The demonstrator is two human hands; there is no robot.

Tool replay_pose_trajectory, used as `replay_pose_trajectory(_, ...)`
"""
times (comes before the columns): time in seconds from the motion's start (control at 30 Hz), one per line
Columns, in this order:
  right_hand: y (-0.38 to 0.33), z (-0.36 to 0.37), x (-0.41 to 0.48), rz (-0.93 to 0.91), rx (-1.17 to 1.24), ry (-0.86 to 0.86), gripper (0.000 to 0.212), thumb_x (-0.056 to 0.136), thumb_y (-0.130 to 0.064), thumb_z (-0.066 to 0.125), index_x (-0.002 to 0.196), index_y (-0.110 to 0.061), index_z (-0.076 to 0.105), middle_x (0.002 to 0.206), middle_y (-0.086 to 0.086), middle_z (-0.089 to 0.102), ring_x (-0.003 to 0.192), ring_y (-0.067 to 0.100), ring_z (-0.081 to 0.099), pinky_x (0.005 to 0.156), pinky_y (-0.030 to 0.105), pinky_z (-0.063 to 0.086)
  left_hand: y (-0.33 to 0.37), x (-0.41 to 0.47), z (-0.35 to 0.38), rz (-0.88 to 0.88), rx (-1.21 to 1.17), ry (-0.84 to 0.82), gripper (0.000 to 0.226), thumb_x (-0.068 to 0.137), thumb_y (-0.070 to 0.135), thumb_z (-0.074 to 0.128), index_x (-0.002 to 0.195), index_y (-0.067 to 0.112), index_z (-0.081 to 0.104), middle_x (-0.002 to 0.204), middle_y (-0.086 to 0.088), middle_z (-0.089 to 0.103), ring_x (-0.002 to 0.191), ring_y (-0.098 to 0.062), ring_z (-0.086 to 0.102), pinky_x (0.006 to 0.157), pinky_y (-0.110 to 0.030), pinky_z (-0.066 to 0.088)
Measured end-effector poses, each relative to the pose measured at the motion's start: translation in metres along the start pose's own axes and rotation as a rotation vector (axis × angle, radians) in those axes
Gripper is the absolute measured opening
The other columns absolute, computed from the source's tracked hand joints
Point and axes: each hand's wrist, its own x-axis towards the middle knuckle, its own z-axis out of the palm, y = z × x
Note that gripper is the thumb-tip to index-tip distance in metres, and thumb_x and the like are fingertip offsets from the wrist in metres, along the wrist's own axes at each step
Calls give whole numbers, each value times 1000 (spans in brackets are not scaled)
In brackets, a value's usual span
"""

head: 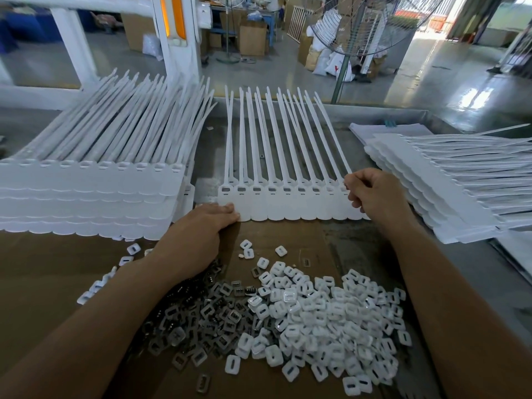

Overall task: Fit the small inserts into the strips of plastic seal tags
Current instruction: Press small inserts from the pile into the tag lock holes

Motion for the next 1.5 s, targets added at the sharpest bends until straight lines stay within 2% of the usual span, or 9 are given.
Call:
replay_pose_trajectory(0.13,3,3,5,28,50,7,13,91,-18,57,78,-21,57,72,-5,62,64,10,59,59,19,47,1,1,1,4,-2,4,55,89,-5,34,135,24,42,146,9,30,136,-7,21,111,-22,10)
replay_pose_trajectory(0.23,3,7,10,68,143,-11,11,86,-8,62,83,-17,57,75,1,64,64,15,62,65,25,53,1,2,1,10,-1,3,56,88,-6,34,135,23,41,146,9,30,136,-7,21,110,-21,10)
replay_pose_trajectory(0.3,2,9,15,74,173,-32,13,85,-6,63,78,-16,60,73,2,64,62,13,62,64,23,54,1,2,0,13,-7,6,55,88,-6,34,135,22,42,146,9,31,135,-7,22,110,-20,10)
replay_pose_trajectory(0.5,11,21,29,83,-1,17,8,86,-19,63,78,-22,65,67,-13,57,62,-1,50,54,16,36,3,1,-1,16,-4,11,54,88,-6,34,135,21,42,146,8,31,135,-7,22,109,-19,8)
replay_pose_trajectory(0.7,18,28,31,136,35,1,13,89,-21,59,89,-15,71,85,-4,60,77,8,53,73,24,37,3,3,-1,13,5,2,54,89,-6,34,136,21,40,147,8,30,136,-7,20,108,-16,5)
replay_pose_trajectory(0.83,16,26,31,70,-7,-28,20,90,-18,57,92,-6,72,85,-9,57,69,-3,49,71,21,37,5,3,-1,9,3,-6,55,88,-6,34,136,21,40,147,8,29,136,-7,19,108,-16,5)
replay_pose_trajectory(1.17,9,27,25,19,-129,-25,23,91,-14,54,88,0,71,100,9,68,81,13,54,69,22,34,3,0,-1,17,12,-1,54,89,-6,34,136,20,40,146,7,30,136,-7,21,109,-18,6)
replay_pose_trajectory(1.27,9,30,23,25,-143,-26,21,91,-15,55,91,-2,71,105,7,67,81,9,50,71,21,33,3,-1,-1,20,10,6,54,89,-5,33,135,20,41,146,7,31,135,-7,22,109,-18,6)
replay_pose_trajectory(1.5,11,32,22,52,-136,60,13,89,-18,59,99,-13,66,97,-5,62,83,6,50,74,21,35,3,-1,0,30,13,11,54,88,-6,34,135,20,42,146,7,32,135,-7,22,110,-19,7)
